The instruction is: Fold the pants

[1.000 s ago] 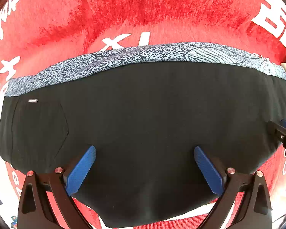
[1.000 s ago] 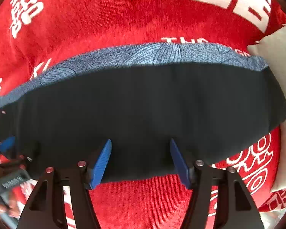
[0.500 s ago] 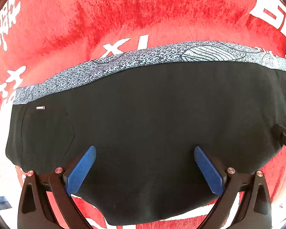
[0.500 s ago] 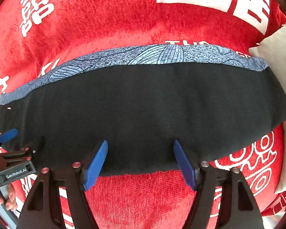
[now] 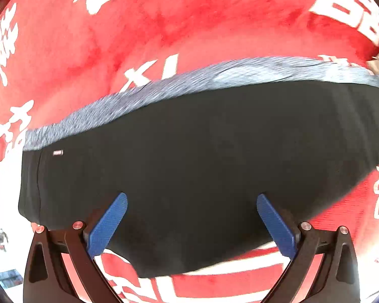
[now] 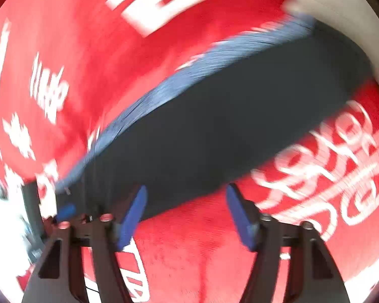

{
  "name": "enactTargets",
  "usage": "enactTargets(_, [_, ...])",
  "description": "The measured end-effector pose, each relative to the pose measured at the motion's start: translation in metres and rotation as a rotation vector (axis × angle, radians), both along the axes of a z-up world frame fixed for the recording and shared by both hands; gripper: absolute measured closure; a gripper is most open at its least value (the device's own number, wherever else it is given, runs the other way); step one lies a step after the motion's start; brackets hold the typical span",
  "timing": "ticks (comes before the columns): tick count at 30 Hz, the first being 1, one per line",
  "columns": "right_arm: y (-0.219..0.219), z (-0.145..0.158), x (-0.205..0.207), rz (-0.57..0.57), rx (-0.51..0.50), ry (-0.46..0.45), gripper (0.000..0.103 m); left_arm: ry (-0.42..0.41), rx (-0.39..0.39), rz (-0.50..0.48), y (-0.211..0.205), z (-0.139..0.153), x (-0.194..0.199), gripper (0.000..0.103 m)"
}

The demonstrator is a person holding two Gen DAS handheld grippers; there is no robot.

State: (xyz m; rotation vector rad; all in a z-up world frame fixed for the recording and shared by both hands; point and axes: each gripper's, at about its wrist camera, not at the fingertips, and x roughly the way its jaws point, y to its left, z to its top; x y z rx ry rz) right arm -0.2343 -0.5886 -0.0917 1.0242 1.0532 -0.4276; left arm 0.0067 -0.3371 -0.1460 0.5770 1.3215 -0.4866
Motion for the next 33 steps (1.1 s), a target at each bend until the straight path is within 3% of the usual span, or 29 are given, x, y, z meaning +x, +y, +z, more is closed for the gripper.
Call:
enactTargets(4, [-0.045, -0.016, -0.068, -0.262, 0.113, -0.067, 0.049, 0.000, -0.063, -0.030, -0.045, 0.015, -0.025, 0.000])
enactTargets(7, [-0.069, -0.026, -0.094, -0.375, 0.121, -0.126, 0.049, 0.019, -0.112, -0.038, -0.088, 0.013, -0.037, 0.000])
enactTargets(14, [-0.098, -0.044, -0.107, -0.445, 0.123, -0.235, 0.049, 0.020, -0.144, -0.072, -0.175, -0.008, -0.063, 0.000])
enactTargets(19, [-0.109, -0.050, -0.109, -0.492, 0.115, -0.346, 0.049, 0.008, -0.118, -0.093, -0.194, -0.018, -0.079, 0.000])
enactTargets(24, [-0.126, -0.049, -0.093, -0.472, 0.080, -0.374, 0.048, -0.006, -0.111, -0.087, -0.200, -0.012, -0.078, 0.001])
enactTargets(26, [-0.133, -0.048, -0.082, -0.453, 0.092, -0.350, 0.058, -0.022, -0.117, -0.089, -0.203, -0.004, -0.078, 0.024])
enactTargets(27, [-0.136, -0.048, -0.078, -0.443, 0.094, -0.307, 0.085, -0.019, -0.122, -0.092, -0.207, -0.001, -0.079, 0.028])
enactTargets(29, [-0.140, -0.042, -0.076, -0.424, 0.086, -0.292, 0.089, -0.007, -0.149, -0.091, -0.210, 0.005, -0.080, 0.047])
enactTargets(33, [-0.135, -0.012, -0.067, -0.333, 0.018, -0.309, 0.089, 0.015, -0.189, -0.090, -0.210, -0.002, -0.089, 0.051])
